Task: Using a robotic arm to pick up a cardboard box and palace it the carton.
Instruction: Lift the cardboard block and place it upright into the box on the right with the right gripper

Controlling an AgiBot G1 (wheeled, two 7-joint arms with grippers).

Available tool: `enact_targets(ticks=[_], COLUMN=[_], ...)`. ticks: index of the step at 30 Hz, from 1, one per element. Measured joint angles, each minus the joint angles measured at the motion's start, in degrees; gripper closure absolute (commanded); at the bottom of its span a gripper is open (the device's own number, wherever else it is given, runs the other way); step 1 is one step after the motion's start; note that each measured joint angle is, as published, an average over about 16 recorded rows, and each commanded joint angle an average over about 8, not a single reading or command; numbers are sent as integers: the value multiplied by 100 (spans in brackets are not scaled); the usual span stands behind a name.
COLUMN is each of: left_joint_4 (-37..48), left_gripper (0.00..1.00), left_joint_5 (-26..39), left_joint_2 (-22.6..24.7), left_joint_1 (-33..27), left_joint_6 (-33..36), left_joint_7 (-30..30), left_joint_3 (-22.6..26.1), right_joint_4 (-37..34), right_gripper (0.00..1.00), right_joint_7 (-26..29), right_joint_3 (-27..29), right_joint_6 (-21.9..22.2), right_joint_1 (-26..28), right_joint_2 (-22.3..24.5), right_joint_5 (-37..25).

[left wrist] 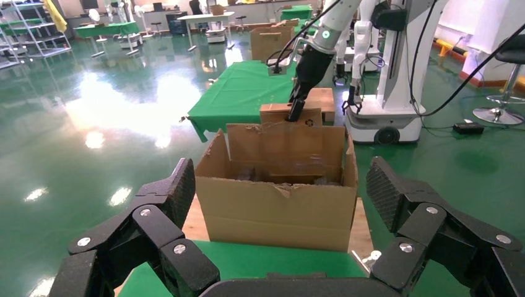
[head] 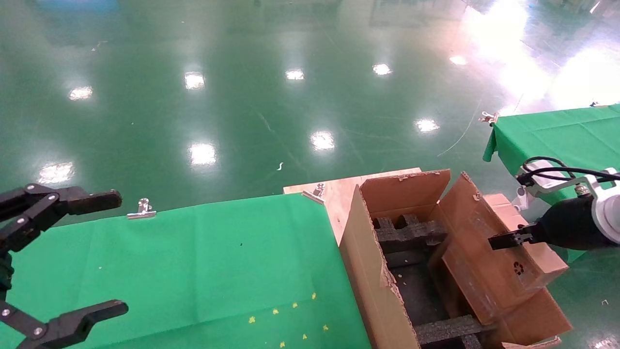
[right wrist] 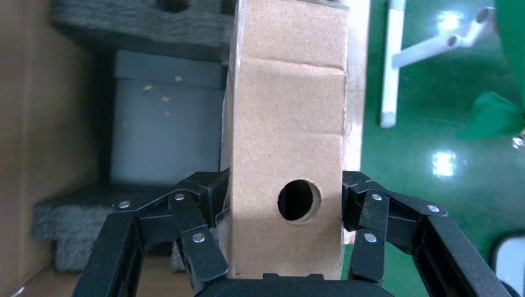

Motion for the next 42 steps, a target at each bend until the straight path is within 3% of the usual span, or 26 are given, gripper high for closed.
enact_targets(ticks=[20, 42], left_joint_4=[0, 0], left_gripper=[0, 0], left_joint_5=[-5, -10], left_joint_2=[-3, -6], left_joint_1=[-1, -3], left_joint_6=[-3, -6], left_joint_7=[3, 7], left_joint_3=[7, 14], right_joint_4=[33, -6], right_gripper=[100, 100], right_joint_7=[2234, 3549], right_joint_3=[-391, -656], right_joint_6=[982, 1594], right_joint_1=[-895, -1917], right_joint_2=[-546, -1090], right_joint_5=[-1710, -2690])
